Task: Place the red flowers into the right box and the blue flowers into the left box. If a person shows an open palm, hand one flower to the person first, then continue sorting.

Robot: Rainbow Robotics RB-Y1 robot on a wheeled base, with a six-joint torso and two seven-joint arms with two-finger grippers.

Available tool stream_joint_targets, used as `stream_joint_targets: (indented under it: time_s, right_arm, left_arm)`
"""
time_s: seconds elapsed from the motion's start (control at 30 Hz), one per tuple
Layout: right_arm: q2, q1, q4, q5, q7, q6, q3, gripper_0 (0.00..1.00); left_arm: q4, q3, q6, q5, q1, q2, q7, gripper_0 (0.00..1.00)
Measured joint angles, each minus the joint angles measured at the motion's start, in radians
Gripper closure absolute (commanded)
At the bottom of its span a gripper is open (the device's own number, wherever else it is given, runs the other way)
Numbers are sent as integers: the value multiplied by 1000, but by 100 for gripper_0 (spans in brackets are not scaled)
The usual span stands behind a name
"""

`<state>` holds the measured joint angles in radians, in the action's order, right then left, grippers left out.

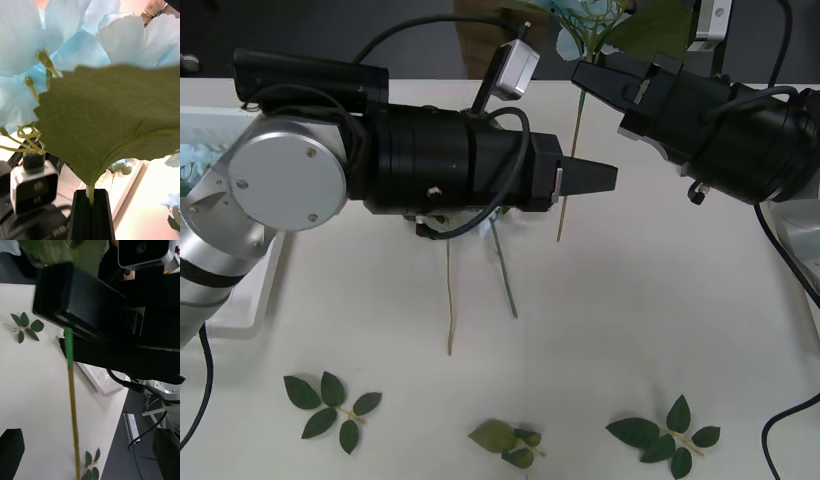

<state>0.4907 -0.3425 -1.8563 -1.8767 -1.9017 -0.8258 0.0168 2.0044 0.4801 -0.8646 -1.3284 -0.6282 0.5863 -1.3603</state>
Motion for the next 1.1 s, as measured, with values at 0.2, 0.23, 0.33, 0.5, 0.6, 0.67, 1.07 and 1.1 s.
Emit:
stream_joint_targets:
  time_s: [0.2,0.23,0.33,0.5,0.6,0.67,1.07,1.1]
  right_arm:
    - [0,0,0,-2,-1,1,0,100]
    - [0,0,0,-2,-1,1,0,100]
    - [0,0,0,-2,-2,1,0,100]
    - [0,0,0,-2,-5,1,0,100]
    - [0,0,0,-2,-6,1,0,100]
    - [0,0,0,-2,-6,1,0,100]
    - [0,0,0,-3,-15,1,0,100]
    - [0,0,0,-3,-16,1,0,100]
  left_arm:
    - [-31,60,50,34,0,-35,0,0]
    - [-40,61,51,43,0,-45,0,0]
    - [-69,61,52,71,0,-76,0,0]
    - [-111,61,70,89,0,-114,0,0]
    - [-112,61,75,91,0,-116,0,42]
    - [-112,61,78,93,0,-116,0,100]
    - [-112,83,152,96,0,-117,0,100]
    - [-112,84,152,96,0,-117,0,100]
